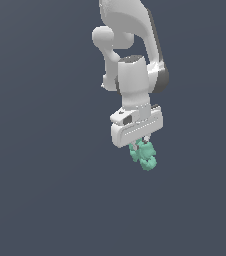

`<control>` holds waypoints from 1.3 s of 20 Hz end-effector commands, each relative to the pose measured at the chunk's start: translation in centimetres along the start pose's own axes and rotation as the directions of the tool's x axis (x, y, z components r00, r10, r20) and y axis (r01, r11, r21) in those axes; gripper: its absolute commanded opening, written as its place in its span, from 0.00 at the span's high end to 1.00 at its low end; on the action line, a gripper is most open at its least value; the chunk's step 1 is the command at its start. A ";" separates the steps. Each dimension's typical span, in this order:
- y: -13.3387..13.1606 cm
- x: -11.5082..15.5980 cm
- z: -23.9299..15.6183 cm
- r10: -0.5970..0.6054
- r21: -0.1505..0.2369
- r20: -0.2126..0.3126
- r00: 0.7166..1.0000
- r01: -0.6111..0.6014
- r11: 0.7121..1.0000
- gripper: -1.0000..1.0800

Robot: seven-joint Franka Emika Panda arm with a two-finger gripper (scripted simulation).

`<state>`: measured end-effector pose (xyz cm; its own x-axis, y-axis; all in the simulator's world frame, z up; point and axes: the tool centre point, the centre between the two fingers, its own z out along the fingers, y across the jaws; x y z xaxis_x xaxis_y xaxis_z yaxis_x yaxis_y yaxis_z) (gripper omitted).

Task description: Pick up the object and move it to a goal position.

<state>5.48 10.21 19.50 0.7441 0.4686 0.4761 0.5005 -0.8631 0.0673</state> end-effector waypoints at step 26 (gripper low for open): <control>-0.3 14.9 -11.0 -0.199 -0.068 -0.500 0.843 0.191 0.979 1.00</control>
<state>11.48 15.12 35.29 0.3319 0.4759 0.8145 0.5996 -0.7730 0.2074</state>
